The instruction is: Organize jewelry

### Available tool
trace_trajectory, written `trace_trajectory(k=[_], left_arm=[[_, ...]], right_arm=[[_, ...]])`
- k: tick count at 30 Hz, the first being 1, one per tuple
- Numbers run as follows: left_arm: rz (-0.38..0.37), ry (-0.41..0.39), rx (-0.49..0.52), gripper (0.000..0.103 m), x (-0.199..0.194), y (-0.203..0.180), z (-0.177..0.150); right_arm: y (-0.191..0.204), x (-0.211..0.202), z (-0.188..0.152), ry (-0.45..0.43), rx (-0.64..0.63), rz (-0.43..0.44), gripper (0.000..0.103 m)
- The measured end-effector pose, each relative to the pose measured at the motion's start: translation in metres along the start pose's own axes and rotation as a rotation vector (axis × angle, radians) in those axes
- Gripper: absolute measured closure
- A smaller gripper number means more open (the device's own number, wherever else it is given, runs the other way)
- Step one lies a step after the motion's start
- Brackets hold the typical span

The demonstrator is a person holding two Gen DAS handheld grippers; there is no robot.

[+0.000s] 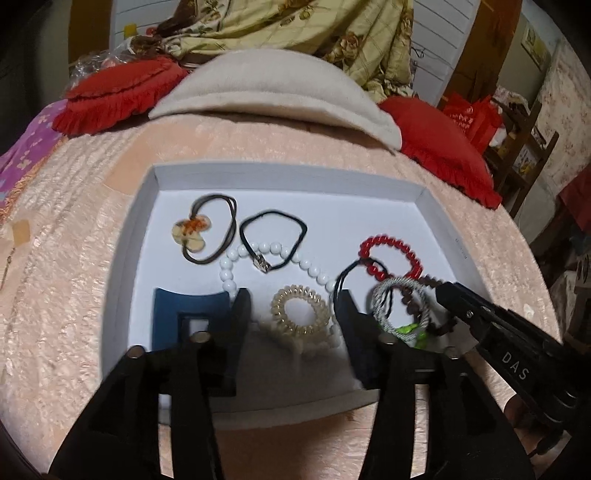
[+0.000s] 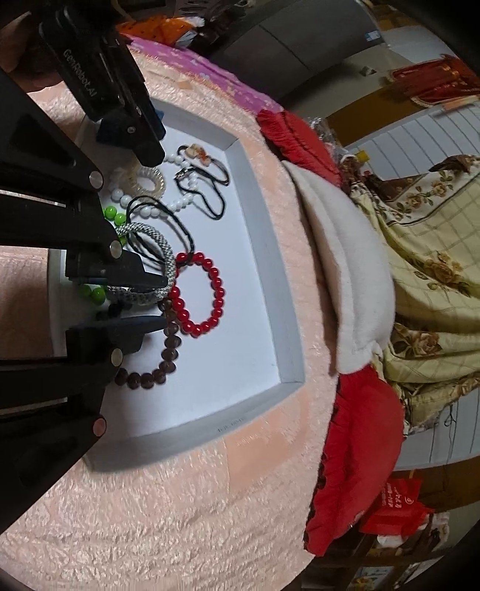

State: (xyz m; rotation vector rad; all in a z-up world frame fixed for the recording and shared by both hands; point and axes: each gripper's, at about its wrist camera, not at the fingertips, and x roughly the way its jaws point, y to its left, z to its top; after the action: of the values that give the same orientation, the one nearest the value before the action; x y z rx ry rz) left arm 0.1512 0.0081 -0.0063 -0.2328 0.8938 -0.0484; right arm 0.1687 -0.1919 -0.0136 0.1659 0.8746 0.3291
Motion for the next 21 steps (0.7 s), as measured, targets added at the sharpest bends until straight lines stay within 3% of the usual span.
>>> trace_trajectory(k=[4,5,7,8,9,12,15,16,17,19,21], left_arm=[[0.004,-0.089,-0.011,0.021,-0.04,0.003,0.006],[0.014,-0.118,-0.018,0.015,-0.053,0.005,0.005],[0.01,-0.144,-0.038,0.004,-0.076,0.013,0.001],[0.014,-0.141,-0.045,0.0,-0.086,0.017,-0.003],[0.032,-0.148,-0.042,0.0,-0.094,0.017,-0.007],[0.131,-0.253,0.032,0.0,-0.132,0.017,-0.038],[0.17,-0.272,0.095,0.0,-0.15,0.014,-0.066],[0.177,-0.272,0.12,0.0,-0.155,0.01,-0.075],[0.181,-0.272,0.13,0.0,-0.156,0.01,-0.08],[0.189,-0.279,0.148,0.0,-0.159,0.007,-0.086],[0.193,-0.294,0.156,0.0,-0.16,0.006,-0.088]], right_arm=[[-0.001,-0.028,0.003,-0.043,0.015,0.005,0.089],[0.0,-0.04,0.002,-0.047,0.027,0.012,0.084],[0.003,-0.062,-0.003,-0.041,0.035,0.0,0.058],[0.008,-0.077,-0.009,-0.046,0.023,-0.021,0.04],[0.013,-0.088,-0.016,-0.054,0.004,-0.031,0.027],[0.029,-0.122,-0.043,-0.081,-0.076,0.008,0.02],[0.042,-0.143,-0.067,-0.114,-0.147,0.022,0.017],[0.047,-0.15,-0.071,-0.139,-0.17,0.011,0.013],[0.05,-0.157,-0.074,-0.164,-0.189,0.012,0.002],[0.053,-0.171,-0.077,-0.221,-0.223,0.021,0.0],[0.05,-0.173,-0.078,-0.217,-0.219,0.038,0.0]])
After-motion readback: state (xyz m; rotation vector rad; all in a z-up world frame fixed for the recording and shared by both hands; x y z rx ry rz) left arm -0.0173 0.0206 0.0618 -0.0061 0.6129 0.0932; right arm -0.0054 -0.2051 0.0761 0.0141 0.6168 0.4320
